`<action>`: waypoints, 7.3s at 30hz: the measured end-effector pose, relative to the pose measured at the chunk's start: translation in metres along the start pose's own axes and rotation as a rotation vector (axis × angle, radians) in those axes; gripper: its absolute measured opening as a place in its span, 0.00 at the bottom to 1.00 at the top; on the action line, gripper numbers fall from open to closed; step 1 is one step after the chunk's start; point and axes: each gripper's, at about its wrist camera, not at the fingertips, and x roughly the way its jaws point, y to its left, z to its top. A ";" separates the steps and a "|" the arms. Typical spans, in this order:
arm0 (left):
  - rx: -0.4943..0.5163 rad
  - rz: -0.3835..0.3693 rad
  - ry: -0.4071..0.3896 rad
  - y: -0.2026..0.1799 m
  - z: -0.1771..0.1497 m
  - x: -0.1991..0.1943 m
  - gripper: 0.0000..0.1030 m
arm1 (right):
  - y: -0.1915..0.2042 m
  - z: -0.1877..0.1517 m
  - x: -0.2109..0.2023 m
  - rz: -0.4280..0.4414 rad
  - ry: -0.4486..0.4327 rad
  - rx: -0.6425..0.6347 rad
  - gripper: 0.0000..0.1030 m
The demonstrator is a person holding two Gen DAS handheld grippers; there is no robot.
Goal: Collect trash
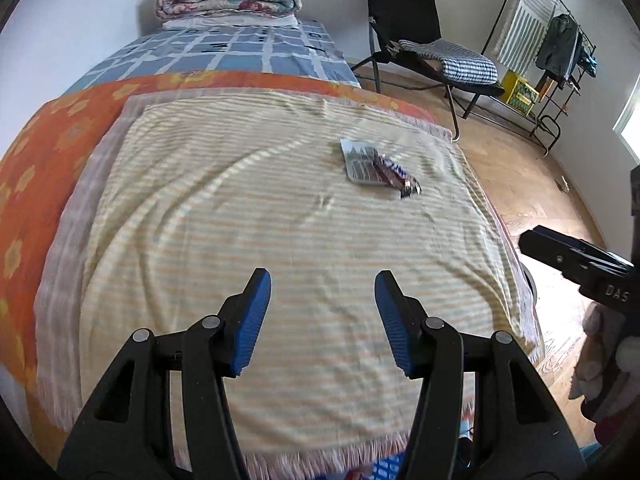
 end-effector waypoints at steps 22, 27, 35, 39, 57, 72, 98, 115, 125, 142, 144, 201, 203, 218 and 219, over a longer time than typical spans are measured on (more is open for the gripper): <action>0.029 -0.097 0.081 0.009 0.093 0.125 0.50 | -0.015 0.062 0.150 0.010 0.110 -0.091 0.63; 0.005 -0.121 0.102 0.010 0.105 0.147 0.49 | -0.017 0.062 0.162 0.010 0.128 -0.116 0.51; -0.024 -0.194 0.154 0.001 0.120 0.178 0.49 | -0.033 0.062 0.158 -0.041 0.114 -0.087 0.17; -0.017 -0.174 0.198 -0.012 0.121 0.193 0.50 | -0.049 0.062 0.150 -0.076 0.090 -0.043 0.16; 0.183 0.041 0.178 -0.076 0.114 0.210 0.52 | -0.073 0.054 0.108 -0.103 0.025 0.012 0.16; 0.189 0.063 0.059 -0.046 0.079 0.102 0.51 | -0.020 0.026 0.053 -0.025 0.018 -0.033 0.16; 0.249 0.074 0.009 -0.021 -0.083 -0.085 0.51 | 0.095 -0.105 -0.043 0.130 0.104 -0.080 0.16; 0.161 0.019 0.163 0.007 -0.186 -0.086 0.52 | 0.124 -0.194 -0.032 0.148 0.261 -0.112 0.16; 0.165 0.027 0.185 0.008 -0.195 -0.084 0.59 | 0.133 -0.203 -0.028 0.144 0.281 -0.123 0.20; 0.150 0.030 0.215 0.013 -0.199 -0.080 0.61 | 0.135 -0.205 -0.025 0.125 0.292 -0.130 0.35; 0.151 0.035 0.215 0.013 -0.199 -0.080 0.62 | 0.134 -0.205 -0.026 0.121 0.294 -0.131 0.35; 0.062 0.093 -0.258 0.007 -0.057 -0.157 0.95 | 0.122 -0.073 -0.087 0.010 -0.196 -0.118 0.75; 0.056 0.104 -0.254 0.011 -0.057 -0.153 0.95 | 0.120 -0.071 -0.081 0.010 -0.186 -0.108 0.75; 0.048 0.109 -0.228 0.015 -0.062 -0.144 0.95 | 0.110 -0.074 -0.067 0.015 -0.151 -0.043 0.75; 0.048 0.108 -0.228 0.015 -0.062 -0.144 0.95 | 0.110 -0.074 -0.067 0.016 -0.151 -0.041 0.75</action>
